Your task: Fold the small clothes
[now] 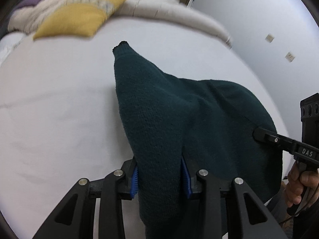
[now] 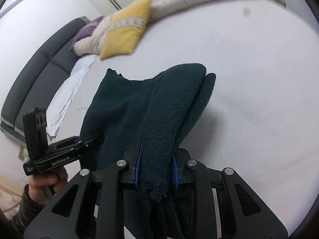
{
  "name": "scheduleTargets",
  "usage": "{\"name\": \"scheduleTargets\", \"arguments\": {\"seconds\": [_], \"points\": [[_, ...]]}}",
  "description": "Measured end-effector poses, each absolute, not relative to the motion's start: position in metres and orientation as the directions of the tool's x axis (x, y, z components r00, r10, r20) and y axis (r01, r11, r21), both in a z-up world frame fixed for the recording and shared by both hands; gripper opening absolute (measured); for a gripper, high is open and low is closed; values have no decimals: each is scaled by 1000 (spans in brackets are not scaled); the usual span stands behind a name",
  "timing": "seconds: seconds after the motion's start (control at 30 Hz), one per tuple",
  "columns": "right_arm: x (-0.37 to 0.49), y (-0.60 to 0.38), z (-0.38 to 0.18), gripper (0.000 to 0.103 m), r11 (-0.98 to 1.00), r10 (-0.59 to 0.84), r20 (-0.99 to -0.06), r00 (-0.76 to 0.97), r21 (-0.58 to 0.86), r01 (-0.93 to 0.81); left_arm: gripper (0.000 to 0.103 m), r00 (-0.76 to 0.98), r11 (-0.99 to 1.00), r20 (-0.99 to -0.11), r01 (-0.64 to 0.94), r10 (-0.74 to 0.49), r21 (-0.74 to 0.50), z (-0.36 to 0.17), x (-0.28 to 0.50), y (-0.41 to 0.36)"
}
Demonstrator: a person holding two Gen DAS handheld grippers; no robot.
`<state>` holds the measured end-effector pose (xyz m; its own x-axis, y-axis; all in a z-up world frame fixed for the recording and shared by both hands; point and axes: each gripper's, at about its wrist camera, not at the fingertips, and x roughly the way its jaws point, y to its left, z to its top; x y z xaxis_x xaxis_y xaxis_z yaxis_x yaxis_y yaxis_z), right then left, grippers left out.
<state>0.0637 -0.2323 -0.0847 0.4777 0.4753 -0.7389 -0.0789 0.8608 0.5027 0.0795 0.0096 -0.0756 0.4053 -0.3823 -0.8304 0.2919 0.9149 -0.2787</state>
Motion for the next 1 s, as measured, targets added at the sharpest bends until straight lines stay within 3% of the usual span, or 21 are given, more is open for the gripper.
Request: {"name": "scheduleTargets", "arguments": {"seconds": [0.1,0.23,0.33,0.53,0.8,0.9,1.0], "points": [[77,-241,-140,25,875,438,-802,406,484,10,49,396,920,-836,256,-380,-297,-106,86,15],[71,-263,-172,24,760,581,-668,465,650,-17,62,419,928,-834,255,-359,-271,-109,85,16],[71,-254,-168,25,805,544,-695,470,591,-59,64,431,930,-829,246,-356,-272,-113,86,16],[63,-257,-169,26,779,570,-657,493,624,-70,65,446,931,-819,218,-361,-292,-113,78,20],[13,-300,-127,52,857,372,-719,587,509,80,65,621,973,-755,205,-211,-103,-68,30,19],[-7,-316,-103,53,902,206,-755,622,393,178,79,701,984,-692,153,-175,-95,-46,9,29],[-26,-315,-70,53,918,130,-720,682,347,192,95,805,995,-586,98,-90,-18,-15,-16,34]]}}
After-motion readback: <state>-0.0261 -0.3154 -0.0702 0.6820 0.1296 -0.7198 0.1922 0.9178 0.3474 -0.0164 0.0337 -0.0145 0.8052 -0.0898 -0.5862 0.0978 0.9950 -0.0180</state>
